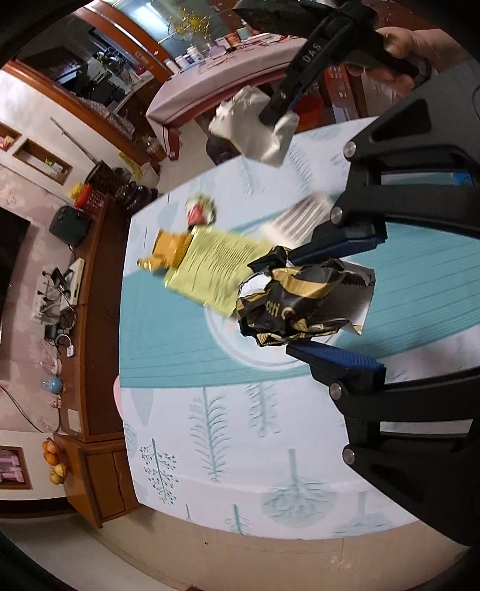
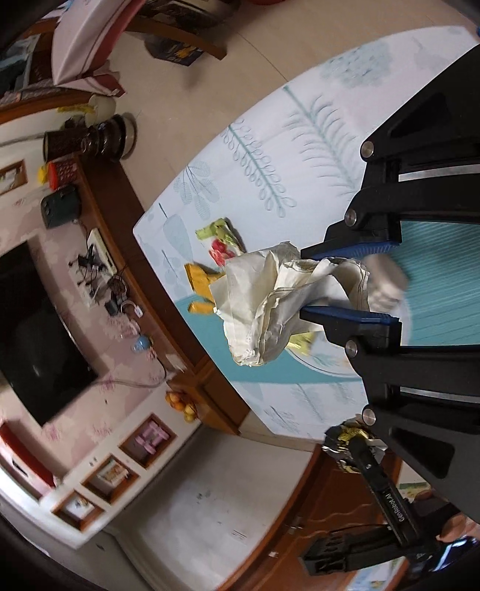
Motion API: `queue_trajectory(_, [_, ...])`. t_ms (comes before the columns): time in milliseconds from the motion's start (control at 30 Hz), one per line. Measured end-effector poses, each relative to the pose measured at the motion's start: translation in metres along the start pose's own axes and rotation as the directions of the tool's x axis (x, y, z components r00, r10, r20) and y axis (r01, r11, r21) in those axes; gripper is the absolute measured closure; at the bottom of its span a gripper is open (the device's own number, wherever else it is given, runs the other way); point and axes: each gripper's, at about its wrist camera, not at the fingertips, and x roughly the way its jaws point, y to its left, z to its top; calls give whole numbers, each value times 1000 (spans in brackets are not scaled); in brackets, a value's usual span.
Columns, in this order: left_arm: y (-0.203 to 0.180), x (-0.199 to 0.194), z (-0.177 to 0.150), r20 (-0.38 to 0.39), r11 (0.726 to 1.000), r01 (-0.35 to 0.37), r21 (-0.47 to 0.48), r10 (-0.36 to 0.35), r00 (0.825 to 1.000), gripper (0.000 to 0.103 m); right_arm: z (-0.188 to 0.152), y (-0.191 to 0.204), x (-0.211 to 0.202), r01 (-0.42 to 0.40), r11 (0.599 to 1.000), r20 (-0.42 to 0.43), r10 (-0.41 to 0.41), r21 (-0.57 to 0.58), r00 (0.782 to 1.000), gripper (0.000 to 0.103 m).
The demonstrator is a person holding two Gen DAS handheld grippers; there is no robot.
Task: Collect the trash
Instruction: 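Carry the wrapper and tissue with both tools over the black bin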
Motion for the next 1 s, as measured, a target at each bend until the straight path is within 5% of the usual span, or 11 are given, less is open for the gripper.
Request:
queue_trajectory(567, [-138,-117,-193,109,999,-37,-12,38,993,64,-136,-32,-189,-132,967,-14,133,-219,991,79])
queue_trajectory(1000, [-205,-164,-335,69,994,-102,-50,105,992,64,-257,-91,-282,-193,948,-139,162,-253,977,79])
